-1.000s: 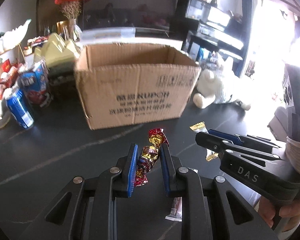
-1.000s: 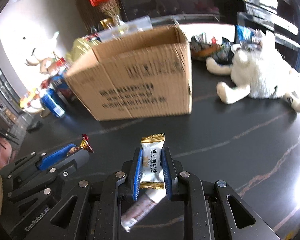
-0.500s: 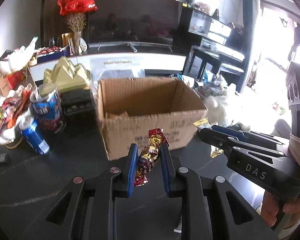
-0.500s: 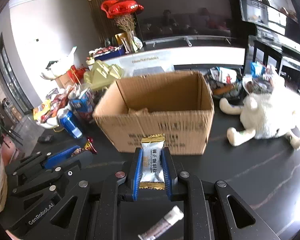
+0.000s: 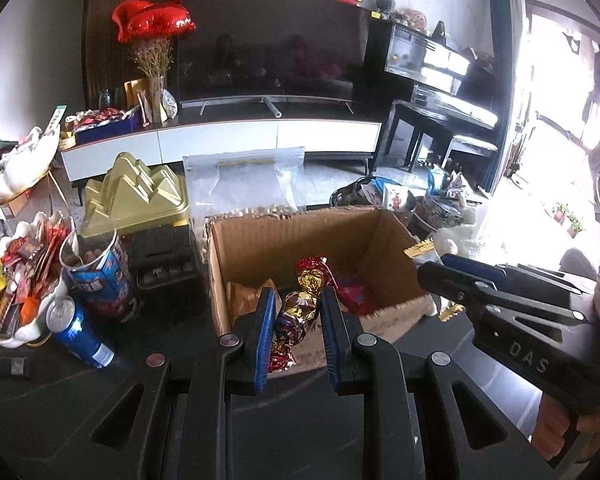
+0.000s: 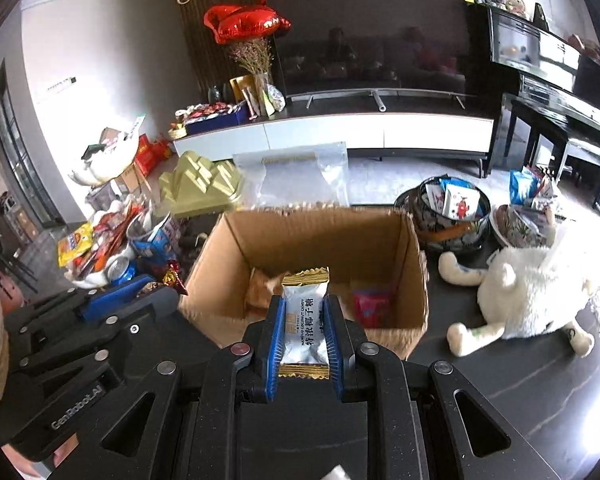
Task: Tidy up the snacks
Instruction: 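Lift both held candies and carry them over the cardboard box, then open the left tool to drop the gold candies while the right tool drops the white-gold candy, then move the left tool down to the clear snack bar on the table, then close the left tool on the clear snack bar, then lift the snack bar with the left tool and carry it over the box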
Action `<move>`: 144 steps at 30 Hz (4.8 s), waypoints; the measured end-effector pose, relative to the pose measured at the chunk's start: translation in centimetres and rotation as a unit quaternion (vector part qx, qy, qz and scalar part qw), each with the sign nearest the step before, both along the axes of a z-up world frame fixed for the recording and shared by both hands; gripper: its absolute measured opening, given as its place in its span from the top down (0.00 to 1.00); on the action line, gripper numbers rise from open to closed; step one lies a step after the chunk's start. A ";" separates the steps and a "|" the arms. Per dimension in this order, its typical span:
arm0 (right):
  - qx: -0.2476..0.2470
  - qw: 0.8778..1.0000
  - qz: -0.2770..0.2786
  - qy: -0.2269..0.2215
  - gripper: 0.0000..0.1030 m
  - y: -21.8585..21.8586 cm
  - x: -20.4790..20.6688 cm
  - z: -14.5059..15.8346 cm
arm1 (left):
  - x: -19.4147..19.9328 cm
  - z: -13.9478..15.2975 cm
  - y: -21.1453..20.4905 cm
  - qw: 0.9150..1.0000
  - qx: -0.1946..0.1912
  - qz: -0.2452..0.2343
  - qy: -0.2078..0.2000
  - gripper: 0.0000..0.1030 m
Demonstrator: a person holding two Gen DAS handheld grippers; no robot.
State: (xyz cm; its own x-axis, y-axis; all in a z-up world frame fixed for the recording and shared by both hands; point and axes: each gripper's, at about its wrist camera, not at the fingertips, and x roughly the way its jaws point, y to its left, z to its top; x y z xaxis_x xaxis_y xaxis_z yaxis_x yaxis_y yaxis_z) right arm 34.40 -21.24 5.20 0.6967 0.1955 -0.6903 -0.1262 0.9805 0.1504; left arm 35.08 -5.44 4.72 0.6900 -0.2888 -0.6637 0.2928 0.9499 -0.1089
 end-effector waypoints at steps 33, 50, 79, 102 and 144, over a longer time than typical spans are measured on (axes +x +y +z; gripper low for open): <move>0.001 0.999 -0.039 -0.021 0.54 -2.4 -9.2 -1.7 | -9.6 -0.5 -1.9 0.998 0.036 -0.011 -0.044 0.51; 0.010 0.997 -0.072 0.000 0.54 -5.2 -17.4 -5.1 | -16.1 -4.3 -5.3 0.997 0.042 -0.072 -0.006 0.49; 0.003 0.991 -0.098 0.094 0.54 -7.4 -18.3 -17.6 | -15.2 -17.6 -9.3 0.978 0.064 -0.144 0.134 0.54; 0.005 0.990 -0.100 0.104 0.54 -7.3 -17.7 -18.5 | -14.0 -19.2 -10.0 0.979 0.069 -0.127 0.142 0.81; -0.035 0.999 -0.038 0.019 0.54 -1.0 -13.3 -6.1 | -12.0 -5.4 -1.9 0.998 0.004 -0.038 0.046 0.81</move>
